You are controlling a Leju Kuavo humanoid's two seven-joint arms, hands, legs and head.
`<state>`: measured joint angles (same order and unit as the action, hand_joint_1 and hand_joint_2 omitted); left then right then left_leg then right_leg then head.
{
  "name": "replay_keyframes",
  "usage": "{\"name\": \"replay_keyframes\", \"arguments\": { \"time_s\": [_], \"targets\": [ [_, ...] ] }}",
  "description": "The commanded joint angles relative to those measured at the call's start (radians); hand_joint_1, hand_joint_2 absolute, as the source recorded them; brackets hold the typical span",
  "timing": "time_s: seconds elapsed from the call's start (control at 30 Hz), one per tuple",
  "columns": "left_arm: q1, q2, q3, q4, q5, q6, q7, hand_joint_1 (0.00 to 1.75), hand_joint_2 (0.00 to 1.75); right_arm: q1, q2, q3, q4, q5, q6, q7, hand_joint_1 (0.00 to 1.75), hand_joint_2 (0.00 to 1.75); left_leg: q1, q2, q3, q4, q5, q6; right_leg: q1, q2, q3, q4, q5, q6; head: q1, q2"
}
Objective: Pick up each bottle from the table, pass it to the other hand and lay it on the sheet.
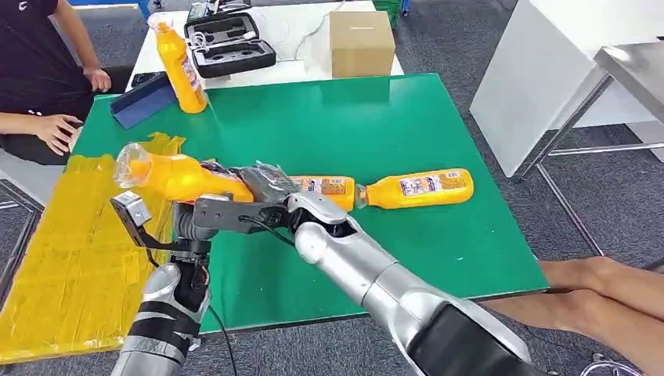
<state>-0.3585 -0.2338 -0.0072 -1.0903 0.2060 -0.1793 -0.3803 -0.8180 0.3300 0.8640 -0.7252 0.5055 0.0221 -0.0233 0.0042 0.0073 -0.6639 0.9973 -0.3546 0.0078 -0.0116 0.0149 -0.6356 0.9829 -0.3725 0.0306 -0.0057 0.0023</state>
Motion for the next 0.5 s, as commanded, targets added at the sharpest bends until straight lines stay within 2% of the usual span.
{"name": "replay_keyframes", "arguments": {
  "time_s": [0.03,0.07,0.1,0.27,0.3,0.37,0.43,0.47,0.5],
  "targets": [
    [-0.075,0.025,-0.034,0.029,-0.058,-0.014,-0.01,1.75,1.75,-0.016,-0.005,-0.001,0.06,-0.031,-0.023,-0.03,0.0,1.75,0.001,-0.003,0.004,0.001,-0.003,-0.001,0.001,-0.004,0.005,0.001,-0.003,-0.001,0.0,0.0],
    [-0.077,0.03,-0.038,0.023,-0.085,0.008,-0.015,1.75,1.75,-0.021,-0.017,-0.025,0.052,-0.044,-0.03,-0.033,0.0,1.75,0.0,-0.003,0.003,0.001,-0.002,-0.001,0.001,-0.004,0.003,0.001,-0.003,-0.001,0.0,0.0],
    [-0.08,0.036,-0.044,0.01,-0.131,0.047,-0.021,1.75,1.75,-0.032,-0.04,-0.049,0.037,-0.049,-0.031,-0.033,0.0,0.0,0.001,-0.004,0.003,0.001,-0.002,-0.001,0.001,-0.005,0.004,0.001,-0.004,-0.001,0.0,0.0],
    [-0.093,0.071,-0.037,0.011,-0.243,0.129,-0.008,1.75,1.75,-0.04,-0.093,-0.115,-0.003,-0.058,-0.028,-0.033,0.0,0.0,0.001,-0.004,0.001,0.001,-0.001,0.0,0.001,-0.004,0.002,0.001,-0.002,-0.001,0.0,0.0],
    [-0.113,0.092,-0.035,0.042,-0.332,0.194,-0.005,1.75,1.75,-0.041,-0.106,-0.14,-0.013,-0.059,-0.027,-0.032,0.0,0.0,0.001,-0.004,0.002,0.002,-0.002,0.0,0.001,-0.005,0.004,0.001,-0.003,-0.001,0.001,0.0],
    [-0.131,0.093,0.0,0.071,-0.35,0.179,-0.016,1.75,1.75,-0.042,-0.111,-0.161,-0.017,-0.053,-0.01,-0.032,0.0,0.0,0.001,-0.004,0.002,0.001,-0.001,0.0,0.001,-0.005,0.003,0.001,-0.002,-0.001,0.0,0.0],
    [-0.161,0.128,-0.008,0.121,-0.516,0.294,0.008,1.75,1.75,-0.048,-0.121,-0.179,-0.015,-0.044,-0.004,-0.027,0.0,0.0,0.001,-0.005,0.003,0.002,-0.002,-0.001,0.001,-0.006,0.005,0.002,-0.003,-0.002,0.0,0.0],
    [-0.169,0.132,0.003,0.133,-0.518,0.292,0.007,1.75,1.75,-0.05,-0.124,-0.181,-0.016,-0.044,-0.003,-0.027,0.0,0.0,0.001,-0.004,0.002,0.001,-0.001,-0.001,0.001,-0.005,0.003,0.002,-0.002,-0.001,0.0,0.0],
    [-0.195,0.158,-0.006,0.185,-0.648,0.376,0.033,1.75,1.75,-0.056,-0.129,-0.185,-0.009,-0.035,0.006,-0.02,0.0,0.0,0.0,-0.003,0.001,0.001,0.0,0.0,0.0,-0.004,0.002,0.001,-0.001,-0.001,0.0,0.0]
  ]
}}
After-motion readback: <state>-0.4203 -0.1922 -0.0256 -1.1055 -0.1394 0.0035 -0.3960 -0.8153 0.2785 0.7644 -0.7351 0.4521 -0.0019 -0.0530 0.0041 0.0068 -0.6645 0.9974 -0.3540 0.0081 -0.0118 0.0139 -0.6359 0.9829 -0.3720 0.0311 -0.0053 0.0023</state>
